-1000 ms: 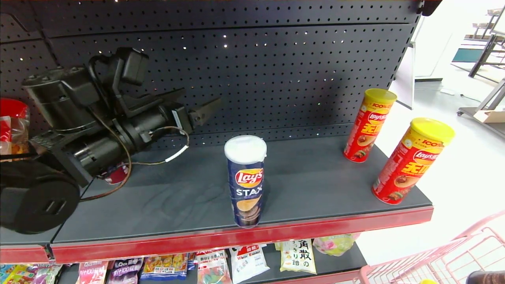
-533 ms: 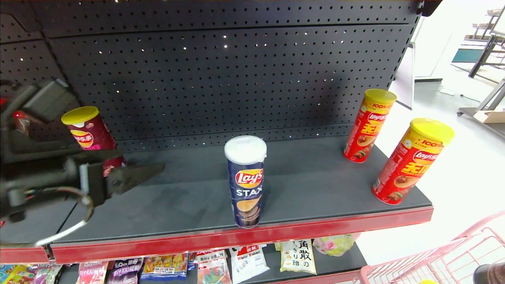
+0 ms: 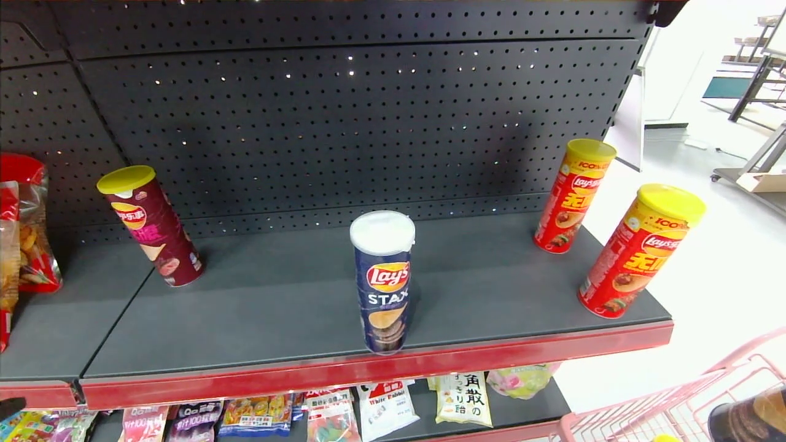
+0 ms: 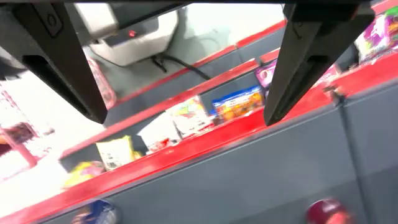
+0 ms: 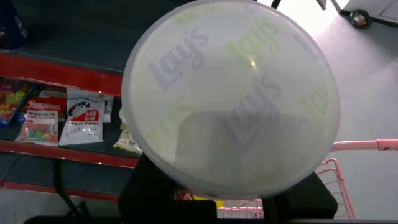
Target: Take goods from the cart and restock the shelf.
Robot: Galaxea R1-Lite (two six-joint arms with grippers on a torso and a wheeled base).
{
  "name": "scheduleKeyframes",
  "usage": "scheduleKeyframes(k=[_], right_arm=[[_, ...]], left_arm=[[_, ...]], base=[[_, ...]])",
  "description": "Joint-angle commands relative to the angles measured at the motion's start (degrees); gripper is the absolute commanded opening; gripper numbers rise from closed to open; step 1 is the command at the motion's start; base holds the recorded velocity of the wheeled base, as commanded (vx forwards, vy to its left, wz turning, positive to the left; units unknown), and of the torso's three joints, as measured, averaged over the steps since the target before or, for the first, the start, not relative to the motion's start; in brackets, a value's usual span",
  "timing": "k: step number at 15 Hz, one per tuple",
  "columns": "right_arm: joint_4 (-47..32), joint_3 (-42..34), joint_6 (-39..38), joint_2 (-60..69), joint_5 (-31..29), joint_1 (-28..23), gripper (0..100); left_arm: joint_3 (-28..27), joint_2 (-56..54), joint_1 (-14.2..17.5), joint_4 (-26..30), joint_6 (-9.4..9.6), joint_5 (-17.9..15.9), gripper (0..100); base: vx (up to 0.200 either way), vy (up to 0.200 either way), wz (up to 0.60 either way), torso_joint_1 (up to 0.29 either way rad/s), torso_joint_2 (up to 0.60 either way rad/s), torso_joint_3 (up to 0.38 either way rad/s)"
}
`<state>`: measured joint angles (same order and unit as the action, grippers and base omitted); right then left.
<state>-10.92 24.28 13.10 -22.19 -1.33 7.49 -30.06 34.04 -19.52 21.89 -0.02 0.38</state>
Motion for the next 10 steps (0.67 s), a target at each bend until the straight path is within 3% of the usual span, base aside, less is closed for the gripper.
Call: scheduleKeyframes(k=[1, 3, 7, 10], right_arm=[[-0.1, 0.1, -0.2, -0.8, 0.1, 0.1, 0], [-0.1, -0.4, -0.4, -1.1, 0.4, 0.1, 0], [-0.1, -1.0, -1.0, -1.3, 0.5, 0.2, 0], [0.1, -1.0, -0.9, -1.3, 0.5, 0.2, 0]], left_arm=[[2.1, -4.2, 0.1, -0.1, -0.06, 1.0, 100], [2.1, -3.9, 0.1, -0.1, -0.06, 1.1, 100], [2.2, -4.0, 0.1, -0.1, -0.06, 1.6, 100], [2.3, -4.4, 0.1, 0.0, -0.06, 2.2, 100]], base=[[0.0, 0.0, 0.0, 0.0, 0.0, 0.0], [0.0, 0.0, 0.0, 0.0, 0.0, 0.0], [0.0, 0.0, 0.6, 0.002, 0.0, 0.004], [0.0, 0.0, 0.0, 0.0, 0.0, 0.0]])
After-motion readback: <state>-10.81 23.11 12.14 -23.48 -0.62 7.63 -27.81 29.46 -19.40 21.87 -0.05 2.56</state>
